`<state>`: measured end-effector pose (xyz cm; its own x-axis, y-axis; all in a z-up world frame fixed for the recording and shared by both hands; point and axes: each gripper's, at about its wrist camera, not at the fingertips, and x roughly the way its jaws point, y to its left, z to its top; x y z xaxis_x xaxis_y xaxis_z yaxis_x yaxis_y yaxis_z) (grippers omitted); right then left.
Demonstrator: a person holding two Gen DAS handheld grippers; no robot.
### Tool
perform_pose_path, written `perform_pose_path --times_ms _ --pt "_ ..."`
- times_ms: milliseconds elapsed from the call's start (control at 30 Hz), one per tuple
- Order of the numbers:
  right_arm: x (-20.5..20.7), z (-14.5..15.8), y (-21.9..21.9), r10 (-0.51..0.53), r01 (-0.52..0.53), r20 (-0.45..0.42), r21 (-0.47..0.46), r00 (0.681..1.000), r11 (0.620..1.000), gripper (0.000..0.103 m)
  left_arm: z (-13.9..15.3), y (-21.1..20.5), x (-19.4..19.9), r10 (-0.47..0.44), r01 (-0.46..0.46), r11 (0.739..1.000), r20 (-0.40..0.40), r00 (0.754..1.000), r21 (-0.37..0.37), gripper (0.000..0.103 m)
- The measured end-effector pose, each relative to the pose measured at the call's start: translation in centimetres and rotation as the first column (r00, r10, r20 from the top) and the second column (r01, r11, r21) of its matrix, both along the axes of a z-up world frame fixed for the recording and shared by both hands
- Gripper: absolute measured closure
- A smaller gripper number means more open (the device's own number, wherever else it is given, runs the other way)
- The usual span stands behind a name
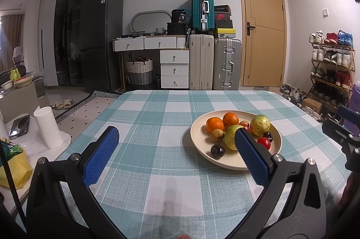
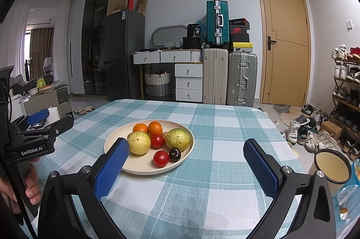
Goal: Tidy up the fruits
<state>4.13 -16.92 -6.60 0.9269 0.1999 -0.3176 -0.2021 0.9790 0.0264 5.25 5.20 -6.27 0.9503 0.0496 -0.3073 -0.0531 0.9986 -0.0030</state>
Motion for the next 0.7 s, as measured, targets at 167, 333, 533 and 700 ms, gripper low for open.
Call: perform_pose_path --times_ms 167,333,533,700 --pt "0.05 -0.03 -0.03 0.0 0.0 0.0 0.0 1.0 1.0 0.0 -0.03 0.01 0.04 0.0 0.0 1.0 0.0 1.0 0.0 0.0" --pt "0.05 -0.03 -0.03 0.0 0.0 0.0 0.0 1.0 1.0 0.0 -0.01 0.0 -0.01 0.0 0.0 1.0 0.0 1.0 0.0 0.0" --pt "0.06 -0.03 -0.03 0.0 0.0 0.0 0.0 1.0 1.0 0.0 0.0 0.15 -0.02 0.015 -0.015 1.0 0.001 1.0 -0.002 0.0" --pt "0.01 0.01 0.0 0.0 0.0 0.0 0.0 1.0 1.0 0.0 0.04 0.3 -0.01 0.011 -0.011 1.0 0.001 1.0 -0.001 0.0"
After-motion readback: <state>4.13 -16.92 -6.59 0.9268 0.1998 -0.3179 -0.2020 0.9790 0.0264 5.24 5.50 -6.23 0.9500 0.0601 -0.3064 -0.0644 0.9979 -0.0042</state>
